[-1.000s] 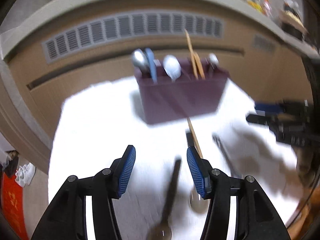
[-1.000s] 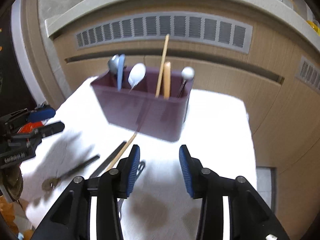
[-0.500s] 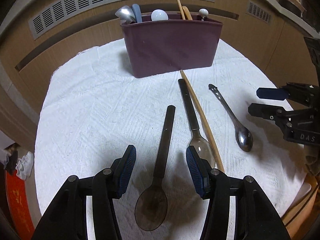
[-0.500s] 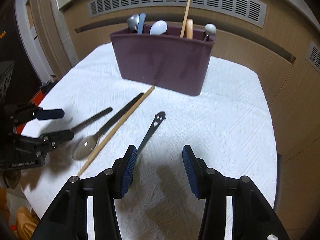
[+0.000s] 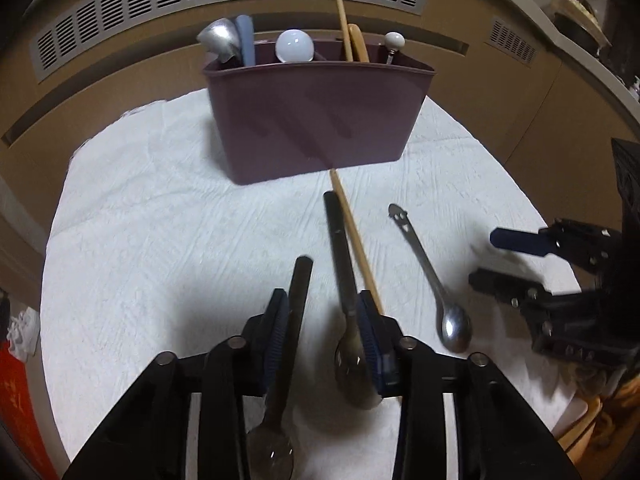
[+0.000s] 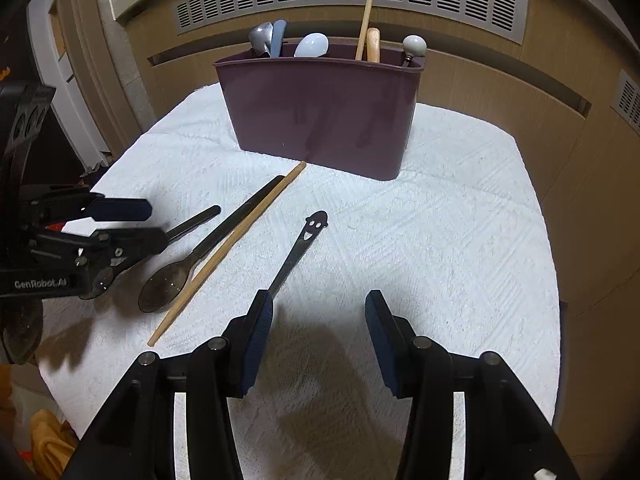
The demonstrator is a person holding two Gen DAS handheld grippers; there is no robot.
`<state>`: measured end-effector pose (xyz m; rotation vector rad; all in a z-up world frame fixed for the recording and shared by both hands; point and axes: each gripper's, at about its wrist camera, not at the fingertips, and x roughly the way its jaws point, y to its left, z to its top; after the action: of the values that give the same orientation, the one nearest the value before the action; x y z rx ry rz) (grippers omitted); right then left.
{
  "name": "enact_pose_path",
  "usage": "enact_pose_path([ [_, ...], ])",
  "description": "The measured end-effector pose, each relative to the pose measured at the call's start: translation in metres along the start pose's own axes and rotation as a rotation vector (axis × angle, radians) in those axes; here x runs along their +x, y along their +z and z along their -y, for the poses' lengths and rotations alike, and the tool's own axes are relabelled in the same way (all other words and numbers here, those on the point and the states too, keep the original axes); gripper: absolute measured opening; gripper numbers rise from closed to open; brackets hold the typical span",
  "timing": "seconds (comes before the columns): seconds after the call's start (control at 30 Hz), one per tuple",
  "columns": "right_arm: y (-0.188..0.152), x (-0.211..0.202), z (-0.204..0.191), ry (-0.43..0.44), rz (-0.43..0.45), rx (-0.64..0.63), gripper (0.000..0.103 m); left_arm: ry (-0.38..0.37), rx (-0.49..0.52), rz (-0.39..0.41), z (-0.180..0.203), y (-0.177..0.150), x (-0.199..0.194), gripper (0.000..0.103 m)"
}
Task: Organize utensils
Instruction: 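Grasp the wooden chopstick lying on the towel with the right tool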
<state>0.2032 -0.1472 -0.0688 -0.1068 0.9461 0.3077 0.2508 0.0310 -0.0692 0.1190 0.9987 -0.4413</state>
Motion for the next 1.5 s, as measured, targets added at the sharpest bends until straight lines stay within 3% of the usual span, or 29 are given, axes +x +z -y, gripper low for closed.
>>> enact_pose_path([
  [0.17,-0.004,-0.003,0.001,0.001,0.015,-0.010,0.046,-0.026,0.001,-0.047,0.013,0.029,0.028,0.032],
  [0.4,-0.012,-0.007,0.014,-0.013,0.027,0.008,0.046,0.115,0.035,-0.070,0.021,0.060,0.057,0.032],
  [0.6,-0.017,-0.003,0.023,0.001,0.022,0.028,0.046,0.140,0.052,-0.091,0.027,0.063,0.067,0.032],
  [0.73,-0.018,-0.001,0.024,0.012,0.017,0.033,0.046,0.108,0.051,-0.117,0.034,0.064,0.072,0.032],
  [0.83,-0.019,0.000,0.025,0.014,0.017,0.038,0.046,0.147,0.076,-0.114,0.043,0.062,0.077,0.031],
  [1.07,-0.020,0.000,0.025,0.014,0.018,0.039,0.046,0.119,-0.025,-0.116,0.028,0.073,0.074,0.031],
  [1.17,-0.020,0.000,0.026,0.014,0.016,0.041,0.046,0.079,-0.086,-0.070,0.021,0.068,0.052,0.032],
  [1.27,-0.016,-0.004,0.021,0.017,0.026,0.021,0.046,0.137,-0.112,0.012,0.019,0.053,0.025,0.033],
  [1.33,-0.009,-0.005,0.015,0.041,0.033,0.008,0.046,0.192,-0.141,0.062,0.015,0.038,0.010,0.040],
  [1.4,0.002,-0.001,0.009,0.064,0.029,0.000,0.046,0.215,-0.197,0.094,0.009,0.020,-0.002,0.061],
  [1.5,0.030,0.016,0.000,0.056,0.013,0.006,0.043,0.233,-0.256,0.144,0.000,-0.003,-0.015,0.067],
])
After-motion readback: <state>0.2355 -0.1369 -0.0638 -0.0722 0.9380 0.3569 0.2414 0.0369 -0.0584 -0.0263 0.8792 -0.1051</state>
